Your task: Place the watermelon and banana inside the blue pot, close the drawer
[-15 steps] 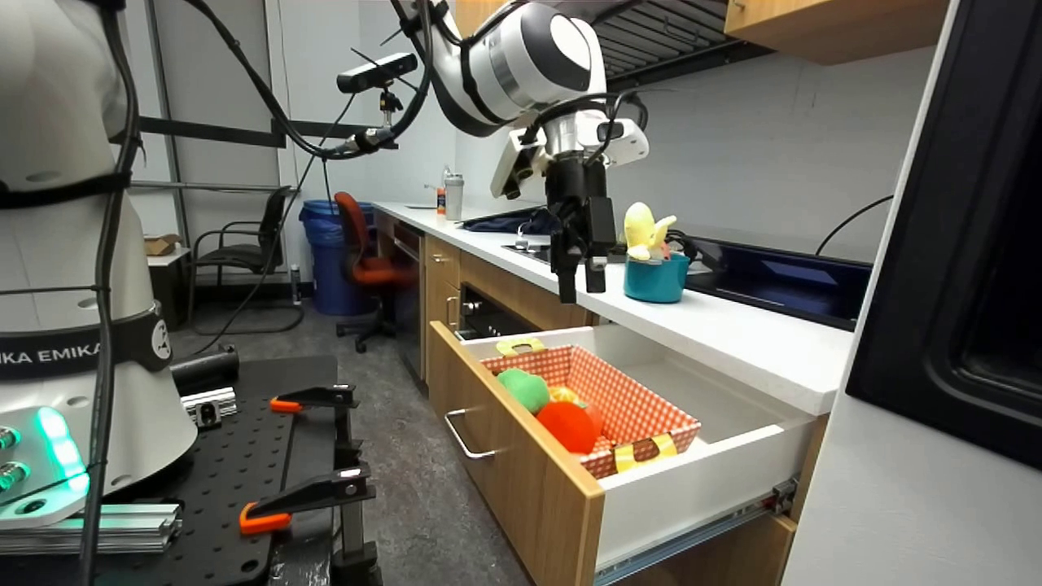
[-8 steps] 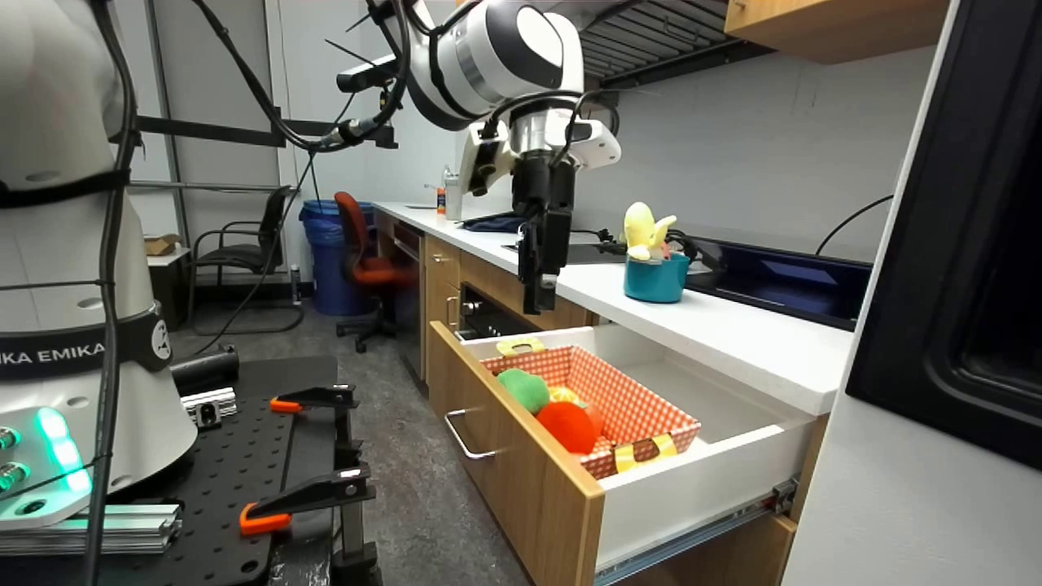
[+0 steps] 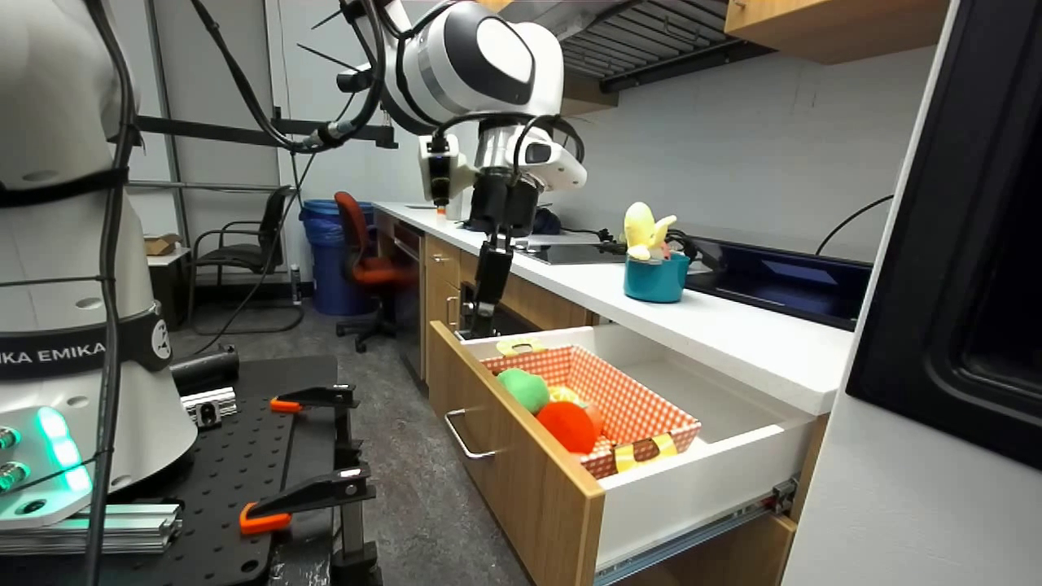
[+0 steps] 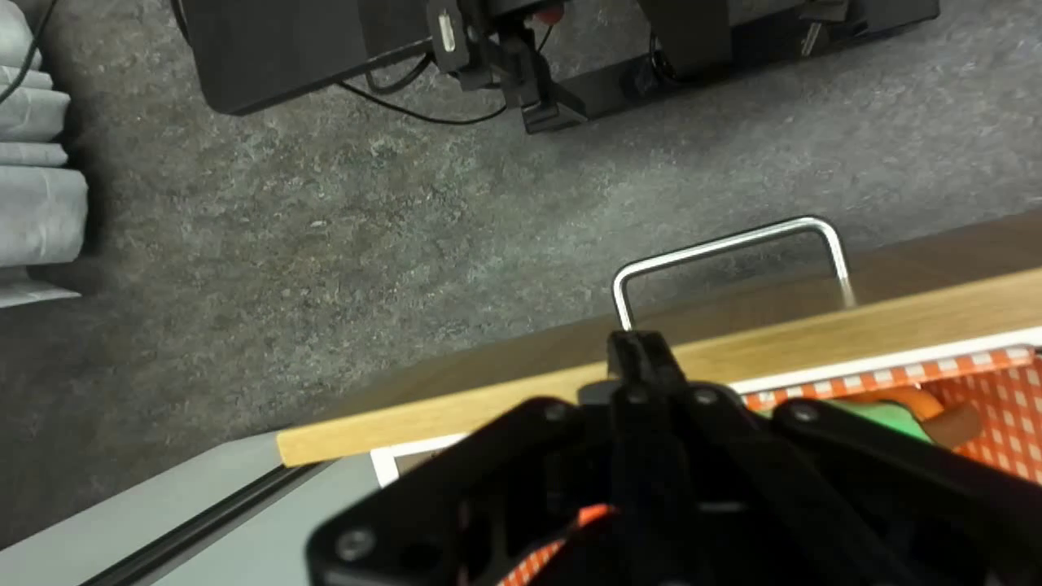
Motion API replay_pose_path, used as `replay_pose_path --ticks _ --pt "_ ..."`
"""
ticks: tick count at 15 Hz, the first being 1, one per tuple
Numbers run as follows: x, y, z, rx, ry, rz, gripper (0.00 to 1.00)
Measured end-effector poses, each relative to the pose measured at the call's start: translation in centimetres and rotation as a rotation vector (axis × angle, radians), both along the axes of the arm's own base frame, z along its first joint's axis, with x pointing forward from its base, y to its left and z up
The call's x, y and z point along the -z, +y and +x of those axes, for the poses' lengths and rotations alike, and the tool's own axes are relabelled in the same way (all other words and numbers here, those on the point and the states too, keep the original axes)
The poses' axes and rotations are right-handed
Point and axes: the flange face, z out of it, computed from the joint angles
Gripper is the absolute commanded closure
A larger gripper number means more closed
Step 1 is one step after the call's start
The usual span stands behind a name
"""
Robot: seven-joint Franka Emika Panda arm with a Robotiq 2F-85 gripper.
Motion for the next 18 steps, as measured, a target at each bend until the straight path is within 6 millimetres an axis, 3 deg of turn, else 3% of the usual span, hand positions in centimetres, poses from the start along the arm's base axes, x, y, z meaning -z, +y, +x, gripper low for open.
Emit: replay_pose_path --ticks 7,18 --pt "1.8 -2.3 -2.1 0.07 0.058 0.024 1.0" --pt "4.9 -6.1 -1.8 0.053 0.092 0.173 1.0"
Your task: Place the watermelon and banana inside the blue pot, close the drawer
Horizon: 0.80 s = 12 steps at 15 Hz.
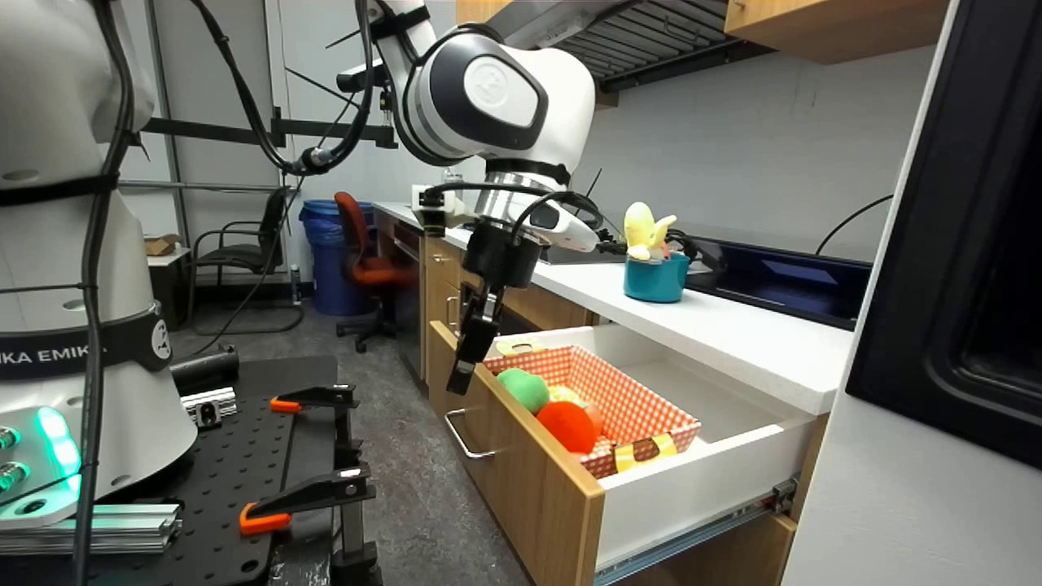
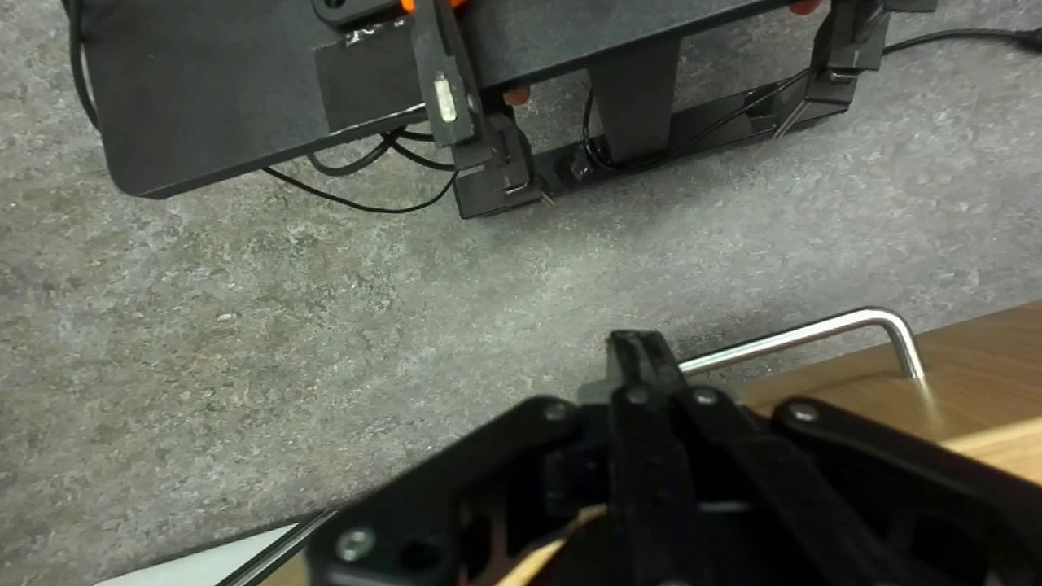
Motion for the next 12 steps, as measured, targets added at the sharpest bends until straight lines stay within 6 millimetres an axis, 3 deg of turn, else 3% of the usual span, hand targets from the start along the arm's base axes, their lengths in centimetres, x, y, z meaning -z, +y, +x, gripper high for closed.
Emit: replay_pose_path --ticks 12 --pt "2.9 -1.1 2.4 -0.069 -0.03 0.047 1.0"
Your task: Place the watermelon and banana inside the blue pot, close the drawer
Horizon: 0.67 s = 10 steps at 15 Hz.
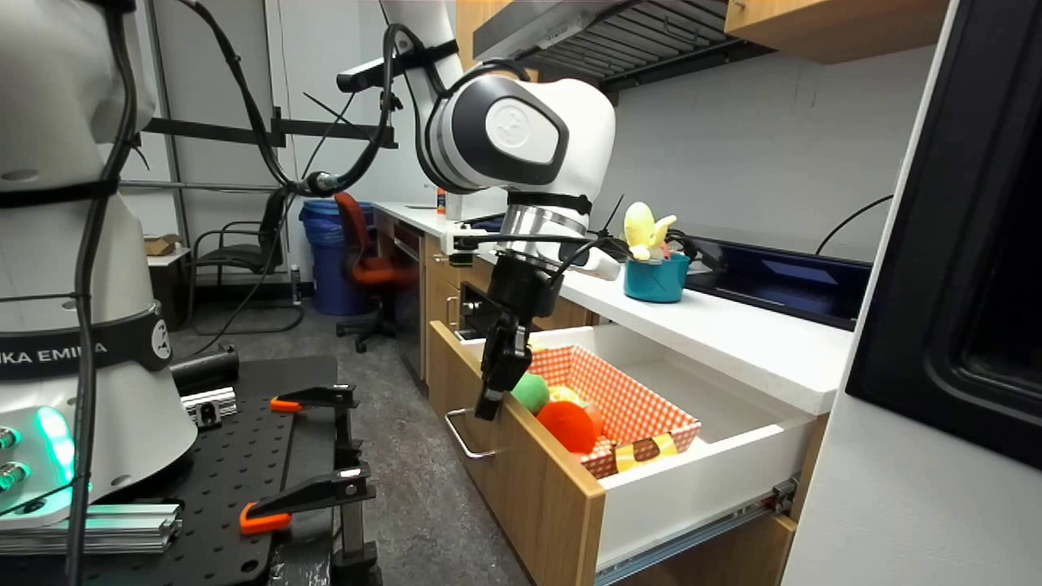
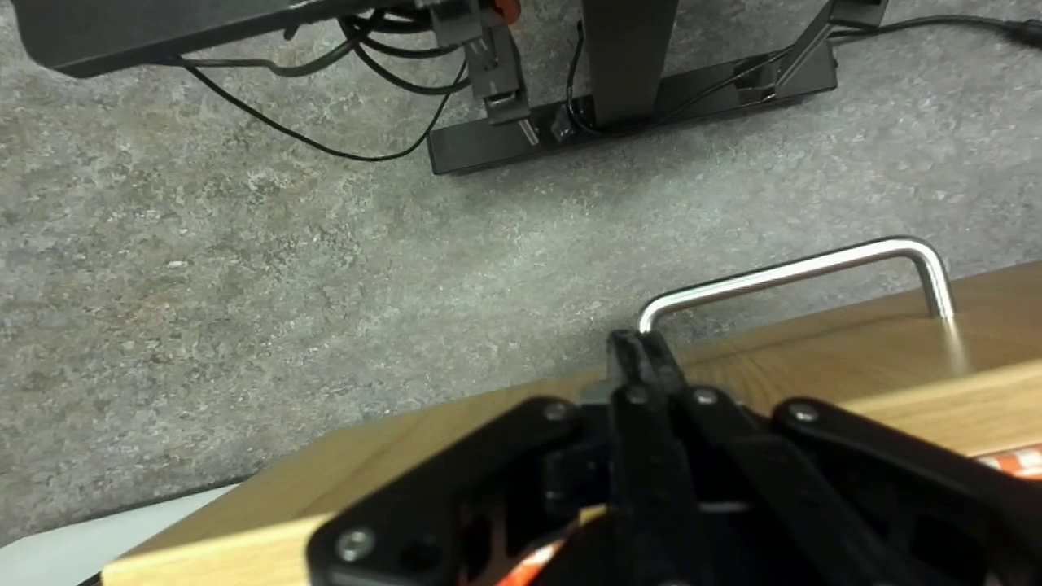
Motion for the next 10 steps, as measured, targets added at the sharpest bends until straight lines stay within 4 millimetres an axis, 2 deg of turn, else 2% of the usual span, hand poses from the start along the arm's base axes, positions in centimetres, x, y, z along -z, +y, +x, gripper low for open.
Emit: replay_pose_path --ticks 5,10 --pt "-0.3 -0.1 1.6 0.002 -0.036 0.033 1.0" --pt "-1.3 -0.3 4.3 0.011 -0.112 0.072 1.0"
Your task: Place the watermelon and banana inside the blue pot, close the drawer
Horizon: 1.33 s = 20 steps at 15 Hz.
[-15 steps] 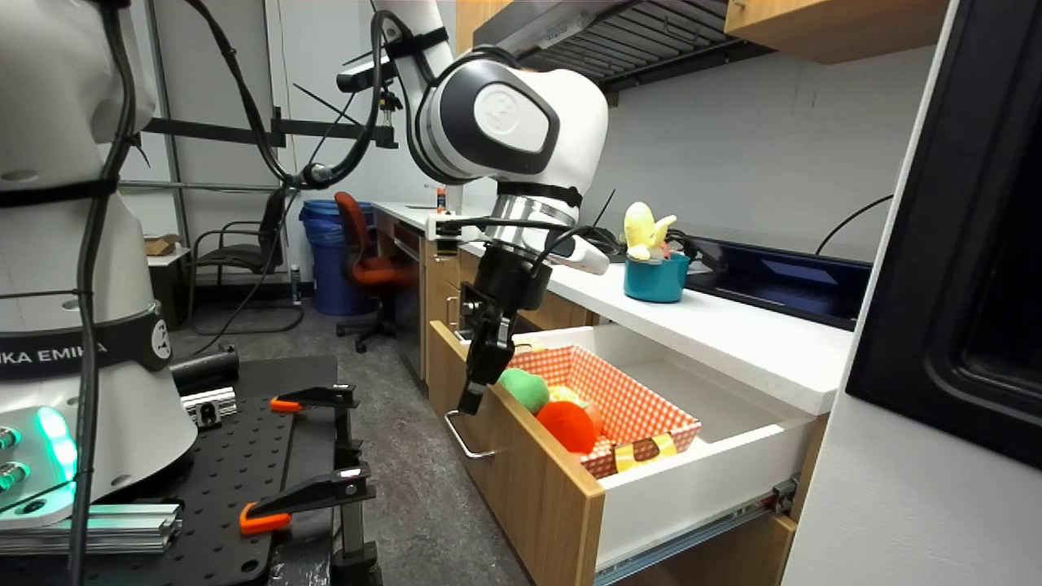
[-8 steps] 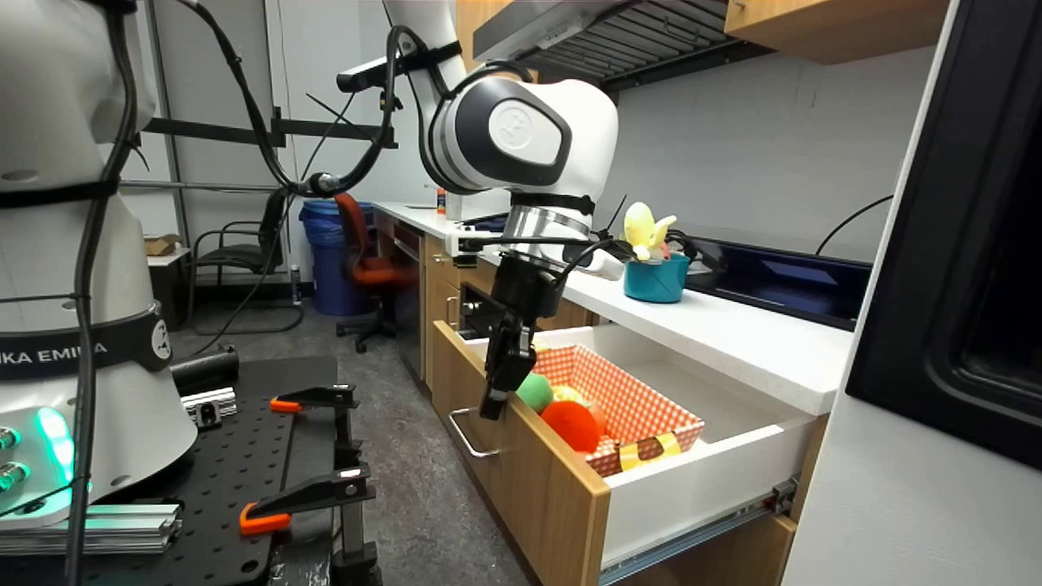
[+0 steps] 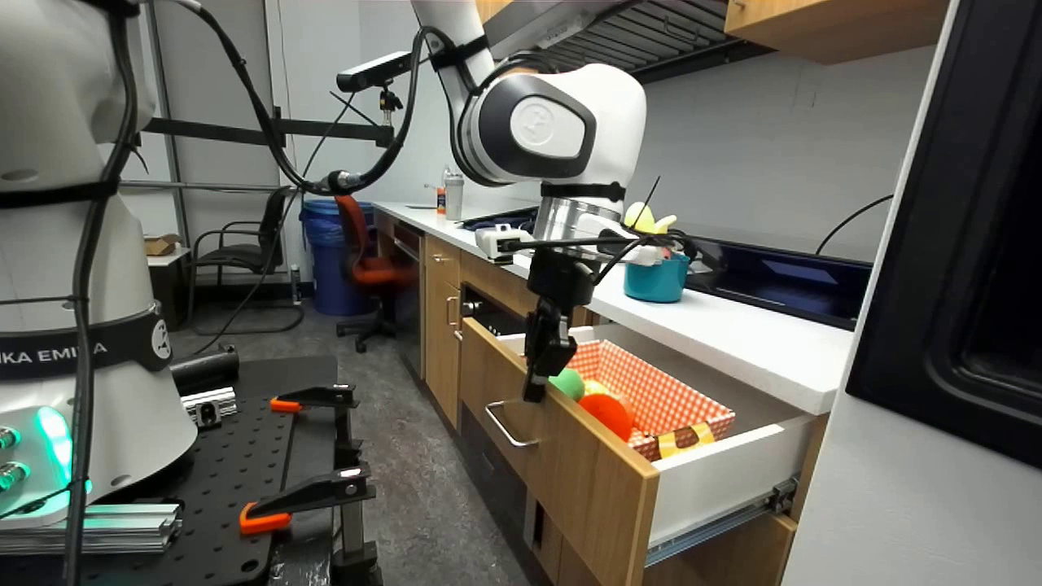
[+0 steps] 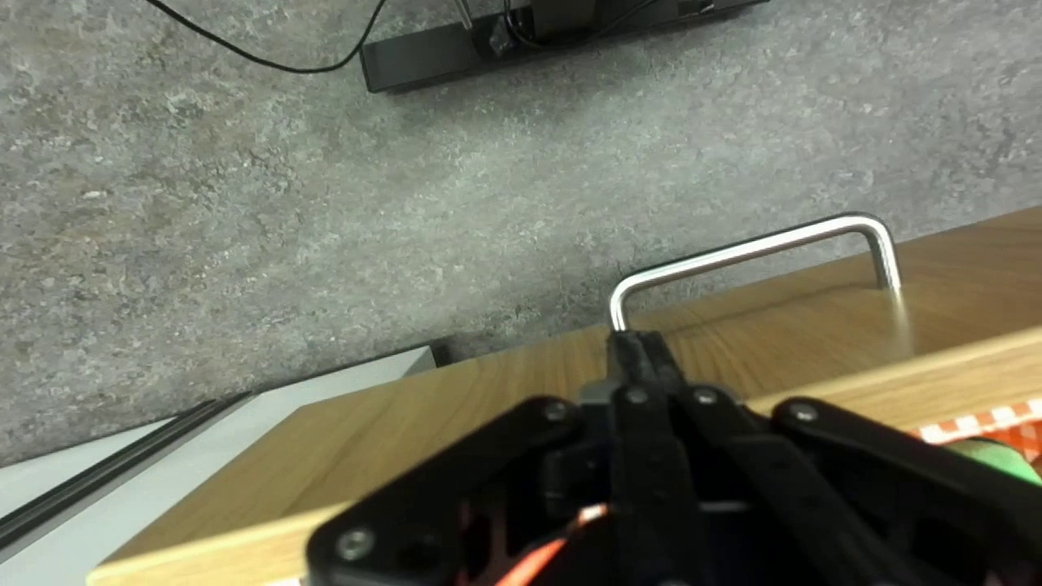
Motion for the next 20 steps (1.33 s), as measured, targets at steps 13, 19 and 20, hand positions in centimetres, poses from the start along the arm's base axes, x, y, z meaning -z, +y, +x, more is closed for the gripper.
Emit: replay_pose_path --ticks 13,19,20 --pt "1.9 -1.0 7.7 -0.012 -0.06 -0.017 1.0" --pt "1.6 -1.2 11.4 -0.019 -0.114 -0.026 1.0" --pt "1.3 -1.1 12.0 -0.022 -0.128 -0.027 1.0"
